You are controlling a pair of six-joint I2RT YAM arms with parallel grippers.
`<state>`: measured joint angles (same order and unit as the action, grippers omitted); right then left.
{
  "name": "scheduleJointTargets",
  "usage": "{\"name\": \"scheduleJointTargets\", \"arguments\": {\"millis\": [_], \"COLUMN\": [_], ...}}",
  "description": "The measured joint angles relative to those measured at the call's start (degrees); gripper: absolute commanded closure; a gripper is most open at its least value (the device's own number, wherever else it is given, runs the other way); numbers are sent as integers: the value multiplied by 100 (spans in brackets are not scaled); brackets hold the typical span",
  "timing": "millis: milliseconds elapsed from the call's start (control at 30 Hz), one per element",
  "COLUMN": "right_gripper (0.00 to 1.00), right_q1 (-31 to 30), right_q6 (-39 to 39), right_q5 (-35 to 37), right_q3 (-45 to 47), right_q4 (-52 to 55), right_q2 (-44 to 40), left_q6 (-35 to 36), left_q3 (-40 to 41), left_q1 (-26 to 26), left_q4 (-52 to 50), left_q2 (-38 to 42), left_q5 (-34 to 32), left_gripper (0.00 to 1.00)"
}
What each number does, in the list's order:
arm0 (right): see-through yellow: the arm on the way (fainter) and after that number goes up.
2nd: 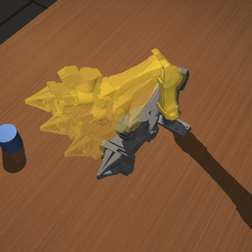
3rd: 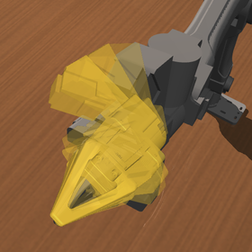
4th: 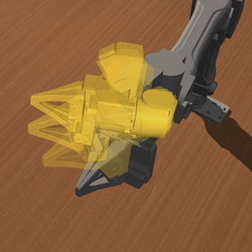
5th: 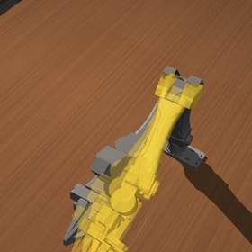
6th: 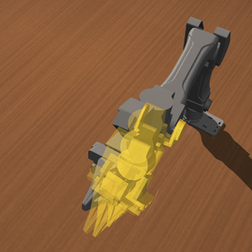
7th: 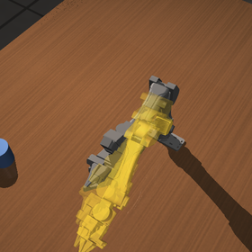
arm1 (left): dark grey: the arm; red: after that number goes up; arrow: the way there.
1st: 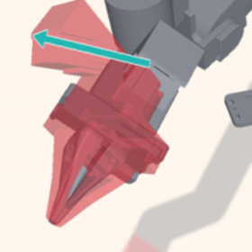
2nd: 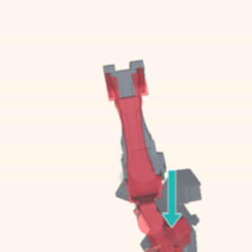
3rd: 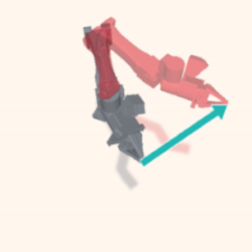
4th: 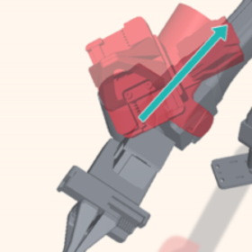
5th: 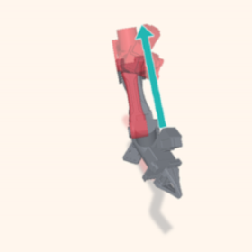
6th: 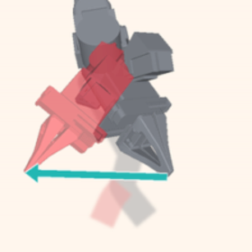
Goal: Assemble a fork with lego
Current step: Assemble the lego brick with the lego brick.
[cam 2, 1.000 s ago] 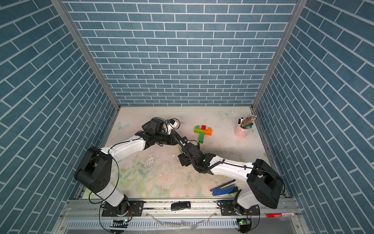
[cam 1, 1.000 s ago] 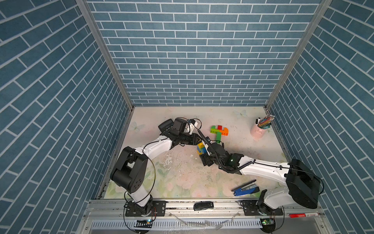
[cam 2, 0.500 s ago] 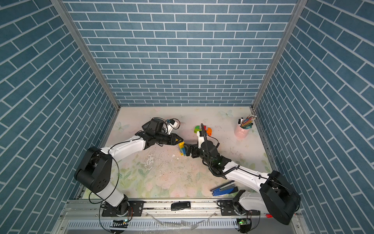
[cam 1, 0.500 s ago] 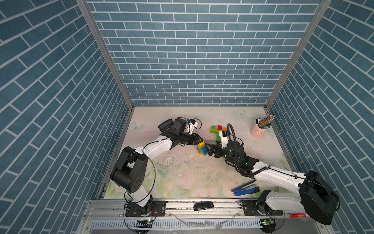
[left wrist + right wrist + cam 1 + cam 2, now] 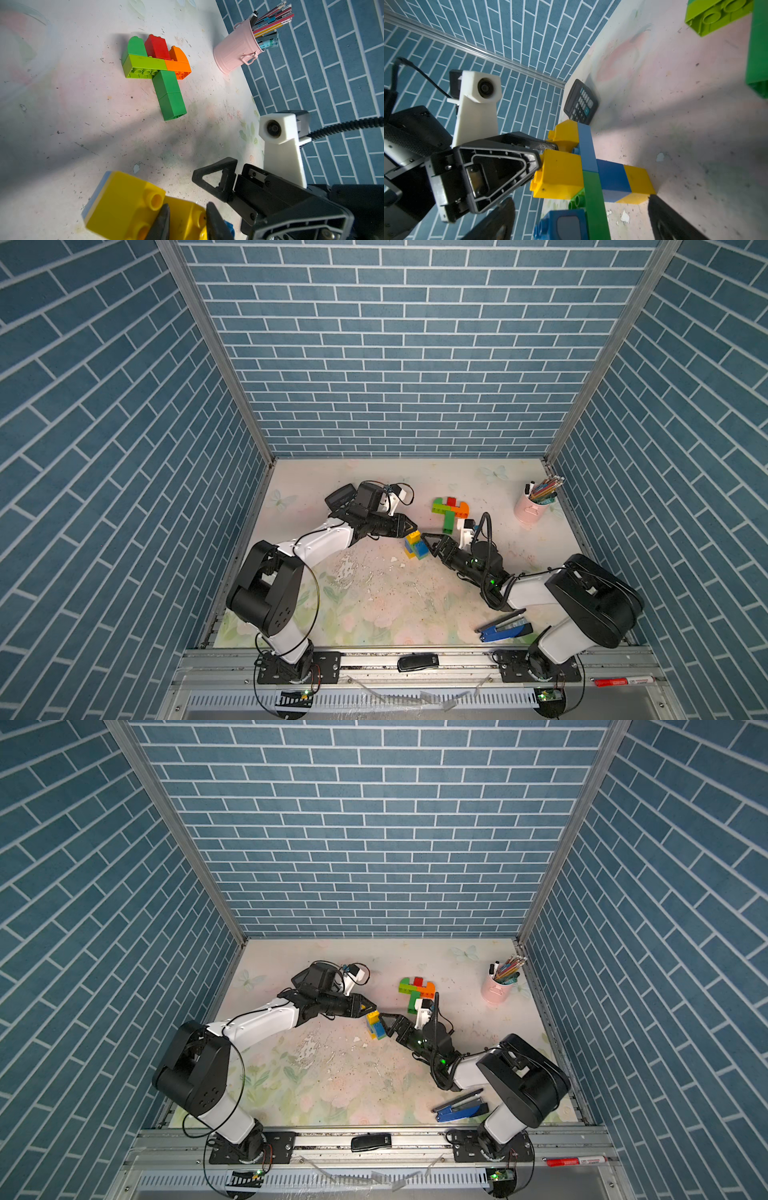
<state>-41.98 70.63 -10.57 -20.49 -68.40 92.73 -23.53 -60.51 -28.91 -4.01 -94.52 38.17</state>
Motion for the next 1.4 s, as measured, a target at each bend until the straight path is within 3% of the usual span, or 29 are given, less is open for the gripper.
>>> {"name": "scheduleJointTargets", "arguments": {"millis": [167, 600, 1400], "right_gripper": [1, 6, 49], "right_q1": [-2, -2, -2], "right_q6": [483, 1062, 1491], "right_q5": [-175, -728, -918], "right_q3": [0, 7, 9], "right_q4": [-551, -898, -1215], "right_q2": [483, 535, 863], "left_q6": [0, 0, 2], "left_q3": [0, 0, -13], "left_q1": [0, 0, 7], "left_q4": [0, 0, -28], "left_q2": [0, 0, 0], "left_q5": [0, 0, -15], "left_gripper": [69, 69, 69]}}
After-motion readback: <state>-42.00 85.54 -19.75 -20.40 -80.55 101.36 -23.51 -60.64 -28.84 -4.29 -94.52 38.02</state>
